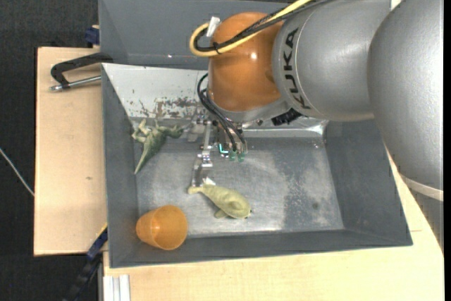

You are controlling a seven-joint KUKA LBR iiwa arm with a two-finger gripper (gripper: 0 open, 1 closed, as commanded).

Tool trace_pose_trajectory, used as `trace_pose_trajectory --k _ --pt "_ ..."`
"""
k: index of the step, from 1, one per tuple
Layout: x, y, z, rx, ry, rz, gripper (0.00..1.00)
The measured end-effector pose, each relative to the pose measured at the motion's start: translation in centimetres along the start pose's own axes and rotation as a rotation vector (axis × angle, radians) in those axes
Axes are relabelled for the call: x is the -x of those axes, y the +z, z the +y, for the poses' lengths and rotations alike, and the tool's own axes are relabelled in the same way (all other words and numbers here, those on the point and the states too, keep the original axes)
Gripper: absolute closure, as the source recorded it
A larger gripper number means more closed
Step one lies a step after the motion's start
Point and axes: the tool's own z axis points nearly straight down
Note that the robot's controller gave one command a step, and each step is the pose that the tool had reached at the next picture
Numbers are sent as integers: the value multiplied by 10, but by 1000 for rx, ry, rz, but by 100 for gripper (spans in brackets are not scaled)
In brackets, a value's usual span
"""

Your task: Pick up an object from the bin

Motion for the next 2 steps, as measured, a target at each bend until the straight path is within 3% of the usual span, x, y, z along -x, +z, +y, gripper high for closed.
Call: trace_pose_trajectory --k 1,2 --pt "-45 77 -42 0 -271 -13 0" --pt "-46 76 -41 1 -271 -10 100"
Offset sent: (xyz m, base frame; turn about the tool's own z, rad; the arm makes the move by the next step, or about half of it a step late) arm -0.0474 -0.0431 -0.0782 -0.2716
